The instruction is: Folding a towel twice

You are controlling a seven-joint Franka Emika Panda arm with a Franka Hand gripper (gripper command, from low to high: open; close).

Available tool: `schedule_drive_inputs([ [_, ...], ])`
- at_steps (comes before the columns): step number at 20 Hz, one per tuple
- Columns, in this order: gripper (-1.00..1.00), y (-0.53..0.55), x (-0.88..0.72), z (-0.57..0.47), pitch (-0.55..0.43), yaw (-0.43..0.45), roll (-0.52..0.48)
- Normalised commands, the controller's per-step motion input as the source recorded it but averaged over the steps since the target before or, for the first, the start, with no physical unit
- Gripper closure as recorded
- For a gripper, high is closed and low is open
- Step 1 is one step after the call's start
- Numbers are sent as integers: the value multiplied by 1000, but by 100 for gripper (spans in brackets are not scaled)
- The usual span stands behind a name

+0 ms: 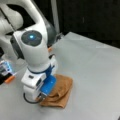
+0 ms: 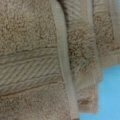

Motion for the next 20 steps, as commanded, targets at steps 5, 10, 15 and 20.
schedule_drive_inputs([
  [5, -100, 232, -139, 211, 102, -114, -24],
  [10, -100, 170, -74, 75, 50, -87, 14],
  [15, -100, 99, -51, 20, 11, -98, 51],
  [20, -100, 188, -77, 86, -100, -256, 92],
])
